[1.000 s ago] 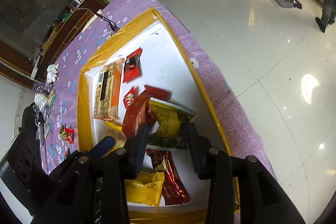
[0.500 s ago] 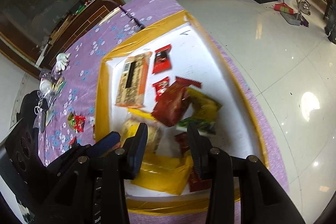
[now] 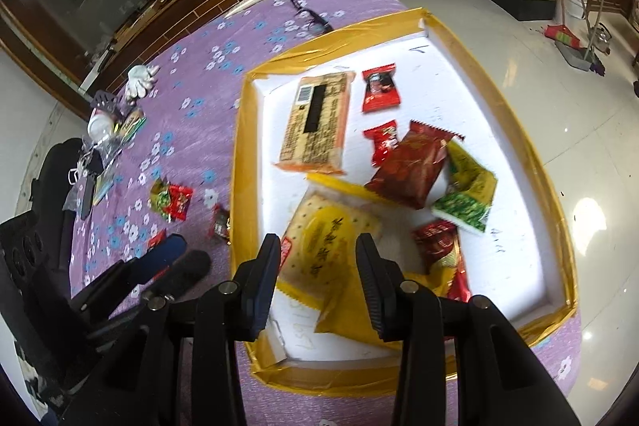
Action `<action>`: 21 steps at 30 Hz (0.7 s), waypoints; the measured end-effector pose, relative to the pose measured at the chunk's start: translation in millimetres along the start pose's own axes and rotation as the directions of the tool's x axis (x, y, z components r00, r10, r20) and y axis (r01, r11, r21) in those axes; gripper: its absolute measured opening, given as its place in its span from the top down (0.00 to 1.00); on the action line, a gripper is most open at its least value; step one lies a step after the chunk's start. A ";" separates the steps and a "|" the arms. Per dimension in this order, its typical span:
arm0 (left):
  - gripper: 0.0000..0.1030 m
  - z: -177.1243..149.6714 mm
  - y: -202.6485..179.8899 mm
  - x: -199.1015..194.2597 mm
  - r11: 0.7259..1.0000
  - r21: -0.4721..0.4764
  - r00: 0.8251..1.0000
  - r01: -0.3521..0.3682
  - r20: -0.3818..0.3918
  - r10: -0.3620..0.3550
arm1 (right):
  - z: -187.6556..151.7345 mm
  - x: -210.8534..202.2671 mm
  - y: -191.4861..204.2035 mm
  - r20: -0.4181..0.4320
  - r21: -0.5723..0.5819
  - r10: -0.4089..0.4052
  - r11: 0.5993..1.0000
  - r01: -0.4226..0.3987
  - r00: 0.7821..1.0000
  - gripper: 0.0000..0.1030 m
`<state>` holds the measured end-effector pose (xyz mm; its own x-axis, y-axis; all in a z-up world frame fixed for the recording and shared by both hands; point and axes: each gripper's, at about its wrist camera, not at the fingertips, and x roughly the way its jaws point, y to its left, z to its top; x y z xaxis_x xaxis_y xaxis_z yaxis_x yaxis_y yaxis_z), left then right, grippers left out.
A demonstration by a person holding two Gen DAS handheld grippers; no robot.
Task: Organize snacks
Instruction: 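Grasp a red wrapped candy with left tool while right tool moves over the tablecloth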
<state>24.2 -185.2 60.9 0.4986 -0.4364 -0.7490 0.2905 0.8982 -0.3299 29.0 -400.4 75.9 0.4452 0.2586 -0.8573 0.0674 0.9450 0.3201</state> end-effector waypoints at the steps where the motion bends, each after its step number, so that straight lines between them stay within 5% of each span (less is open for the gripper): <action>1: 0.56 -1.9 8.6 -2.2 1.000 -0.020 1.000 -0.010 0.002 0.010 | -1.0 1.1 2.5 -0.004 -0.002 0.002 1.000 -0.002 1.000 0.63; 13: 0.56 -30.5 91.4 -18.3 0.958 -0.224 0.984 -0.178 -0.030 0.176 | -8.7 2.2 18.9 -0.003 -0.030 0.009 1.000 -0.009 1.000 0.63; 21: 0.56 -26.9 107.2 2.1 0.941 -0.235 0.970 -0.243 -0.072 0.233 | -11.2 1.6 23.3 0.002 -0.056 0.012 0.998 -0.012 1.000 0.63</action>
<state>34.5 -88.3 8.5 0.4923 -0.2105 -0.8446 -0.0397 0.9639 -0.2634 21.3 -375.8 77.4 0.4482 0.2693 -0.8524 0.0118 0.9517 0.3069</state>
